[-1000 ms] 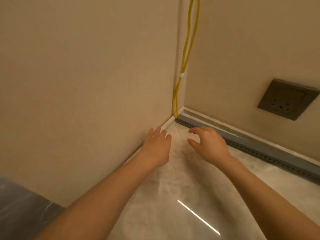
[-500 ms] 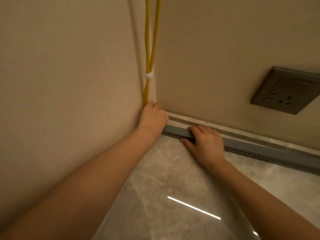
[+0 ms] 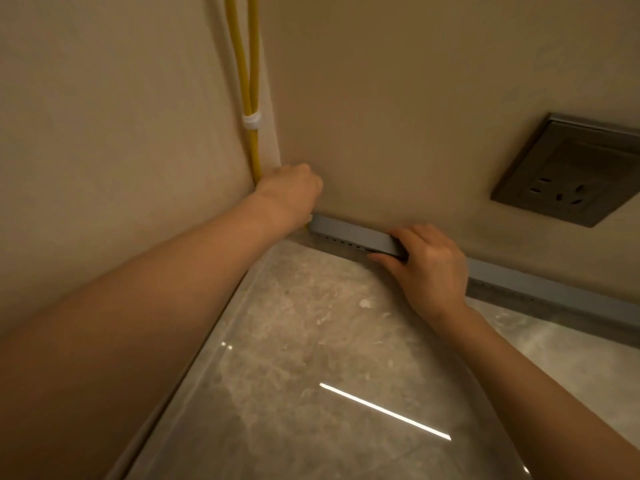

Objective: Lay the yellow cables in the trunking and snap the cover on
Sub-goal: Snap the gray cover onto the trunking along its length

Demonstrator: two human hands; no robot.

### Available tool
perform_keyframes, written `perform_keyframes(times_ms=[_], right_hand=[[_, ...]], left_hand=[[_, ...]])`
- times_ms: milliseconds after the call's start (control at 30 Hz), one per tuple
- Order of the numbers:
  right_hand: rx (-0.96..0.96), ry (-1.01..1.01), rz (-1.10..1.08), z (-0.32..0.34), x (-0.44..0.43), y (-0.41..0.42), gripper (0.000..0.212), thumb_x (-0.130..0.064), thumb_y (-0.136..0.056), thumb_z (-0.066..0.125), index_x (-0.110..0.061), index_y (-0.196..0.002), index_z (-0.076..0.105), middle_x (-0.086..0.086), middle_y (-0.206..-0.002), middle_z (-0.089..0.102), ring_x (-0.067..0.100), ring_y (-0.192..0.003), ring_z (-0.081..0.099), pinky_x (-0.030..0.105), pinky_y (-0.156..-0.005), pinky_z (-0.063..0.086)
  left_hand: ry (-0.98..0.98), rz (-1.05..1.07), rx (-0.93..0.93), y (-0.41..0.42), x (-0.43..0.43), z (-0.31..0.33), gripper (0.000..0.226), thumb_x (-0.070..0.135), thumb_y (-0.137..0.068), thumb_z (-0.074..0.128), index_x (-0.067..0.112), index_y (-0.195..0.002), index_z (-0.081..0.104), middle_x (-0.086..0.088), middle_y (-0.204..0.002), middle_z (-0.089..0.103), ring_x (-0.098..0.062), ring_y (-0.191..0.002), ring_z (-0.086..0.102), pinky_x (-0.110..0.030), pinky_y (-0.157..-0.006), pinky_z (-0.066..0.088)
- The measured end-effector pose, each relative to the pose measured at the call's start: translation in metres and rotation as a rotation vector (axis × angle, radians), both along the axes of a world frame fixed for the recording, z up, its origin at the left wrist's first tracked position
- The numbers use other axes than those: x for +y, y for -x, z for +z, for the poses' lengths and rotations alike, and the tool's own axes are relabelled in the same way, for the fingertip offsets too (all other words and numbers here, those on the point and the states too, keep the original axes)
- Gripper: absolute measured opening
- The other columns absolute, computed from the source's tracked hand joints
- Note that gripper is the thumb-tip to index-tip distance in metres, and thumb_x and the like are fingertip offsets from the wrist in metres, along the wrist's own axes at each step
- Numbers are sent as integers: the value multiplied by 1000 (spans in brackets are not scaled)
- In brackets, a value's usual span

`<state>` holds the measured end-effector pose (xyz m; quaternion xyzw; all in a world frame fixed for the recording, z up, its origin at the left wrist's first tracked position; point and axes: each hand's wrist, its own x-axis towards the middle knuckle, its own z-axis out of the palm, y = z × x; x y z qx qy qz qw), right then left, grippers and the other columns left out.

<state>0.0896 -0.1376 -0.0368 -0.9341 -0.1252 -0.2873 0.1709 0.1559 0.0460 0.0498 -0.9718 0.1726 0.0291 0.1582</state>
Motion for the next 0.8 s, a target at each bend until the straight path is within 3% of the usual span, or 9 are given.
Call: perform_keyframes(times_ms=[300, 533, 700, 800], right_hand=[[22, -71, 30, 1, 13, -8, 33, -30, -65, 82, -7, -84, 70, 11, -73, 65, 31, -70, 61, 31, -56, 45], [-5, -97, 20, 0, 14, -20, 31, -27, -65, 81, -6, -85, 70, 12, -76, 67, 32, -74, 60, 34, -62, 47], [-63, -113, 29, -6, 21, -26, 30, -22, -64, 82, -3, -85, 72, 12, -73, 64, 32, -73, 57, 36, -61, 49], [-82, -96, 45, -9, 30, -28, 29, -22, -65, 81, -3, -86, 71, 12, -74, 64, 32, -73, 57, 37, -60, 49]], left_hand=[[34, -37, -7, -2, 1, -3, 25, -11, -86, 43, -2, -105, 57, -21, -111, 53, -37, -101, 55, -33, -69, 35], [11, -37, -77, 1, -2, -5, 25, -6, -84, 47, -1, -103, 61, -18, -109, 57, -34, -108, 50, -40, -86, 42], [322, -158, -281, 27, 2, -34, 21, 3, -78, 49, 5, -93, 63, -15, -100, 55, -33, -102, 46, -39, -87, 36], [412, -160, -287, 39, 7, -57, 37, 8, -77, 52, 3, -112, 62, -19, -108, 61, -36, -106, 52, -41, -100, 35]])
